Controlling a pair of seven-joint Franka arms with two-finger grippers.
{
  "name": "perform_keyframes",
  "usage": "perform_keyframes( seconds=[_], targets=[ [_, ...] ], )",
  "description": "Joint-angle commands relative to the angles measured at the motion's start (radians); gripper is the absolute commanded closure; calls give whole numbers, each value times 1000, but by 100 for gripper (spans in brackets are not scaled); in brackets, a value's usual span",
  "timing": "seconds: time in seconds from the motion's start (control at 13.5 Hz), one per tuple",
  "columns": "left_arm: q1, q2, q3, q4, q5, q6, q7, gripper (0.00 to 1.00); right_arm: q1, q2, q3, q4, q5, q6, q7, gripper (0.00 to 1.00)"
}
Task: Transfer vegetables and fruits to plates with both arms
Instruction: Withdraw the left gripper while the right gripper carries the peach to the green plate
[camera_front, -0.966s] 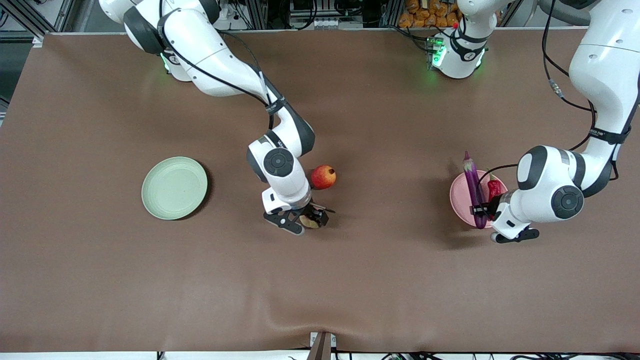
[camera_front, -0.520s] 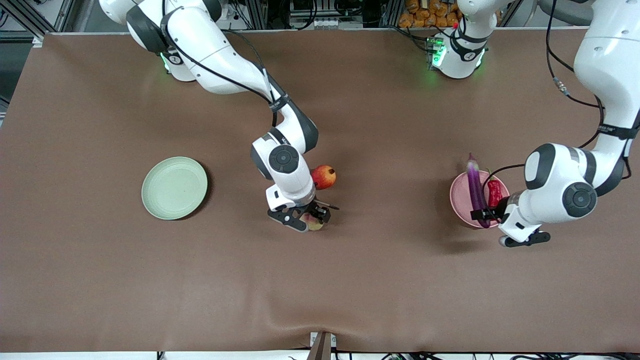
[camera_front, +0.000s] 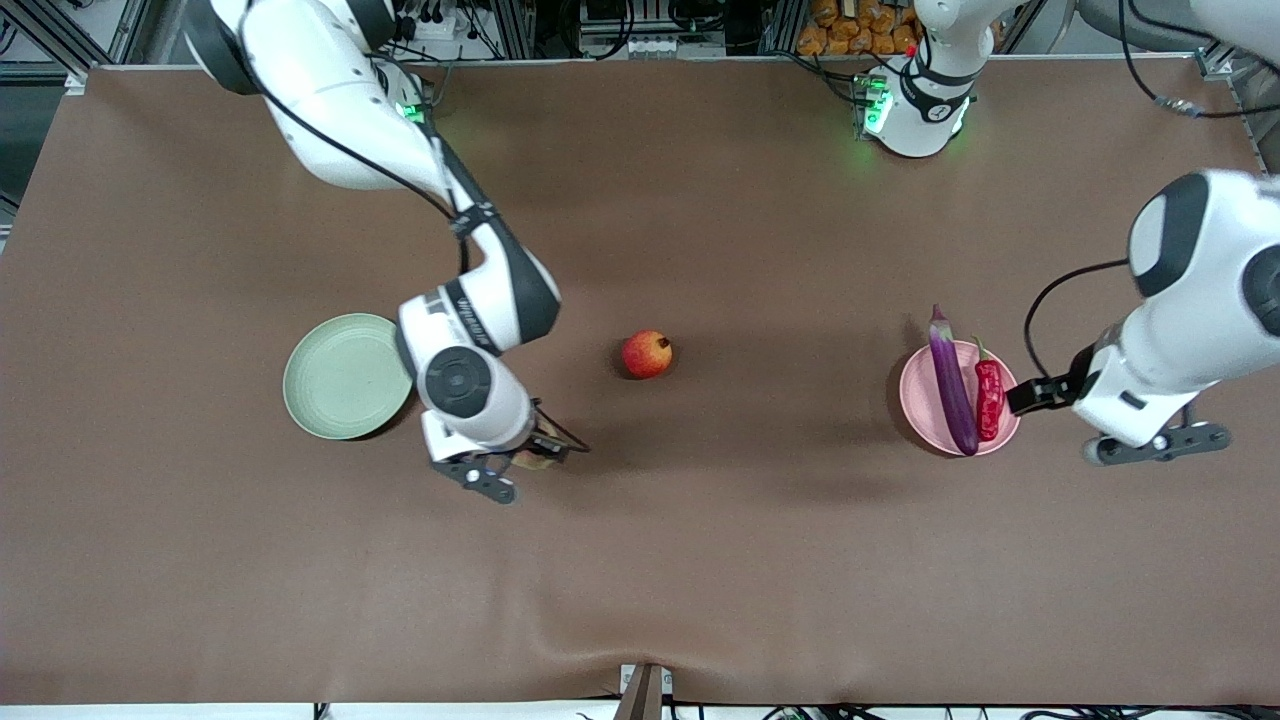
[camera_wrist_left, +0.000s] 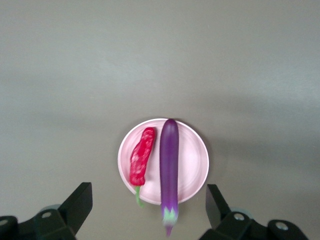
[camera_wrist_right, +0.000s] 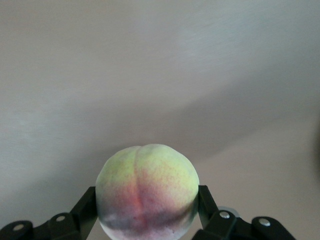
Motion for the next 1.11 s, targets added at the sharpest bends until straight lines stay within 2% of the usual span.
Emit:
perform_keyframes(
  seconds=[0.0,0.22,0.45,0.52,0.59,0.74,0.82,0.89,1.04],
  targets=[
    [7,-16,-30,135,-27,-144,-7,0,-90,-117,16,-63,18,-164,-99,100],
    [13,-96,-25,145,-90,-155,-5,0,-189,-313,12,-346,6,-119,-326,100],
    [18,-174,-25,143,-154,-190,-5,0,-257,-498,10,-683,-2,69,-490,100],
    [6,-208,-13,141,-174,-196,-2,0,-266,-522,9,-741,-11,102,-503,100],
    [-43,-237,36,137,-185,-215,-2,0,-292,-530,10,-775,-43,117,-516,100],
    [-244,-285,279,131,-251,-290,1,0,-337,-531,10,-837,-104,167,-533,100],
    [-319,-306,374,105,-286,-299,3,0,-352,-531,10,-882,-106,226,-537,100],
    [-359,-329,435,68,-302,-302,16,0,-358,-531,10,-923,-108,288,-549,100],
    [-390,-377,473,-9,-308,-295,61,0,-377,-525,10,-988,-109,381,-558,100]
  ],
)
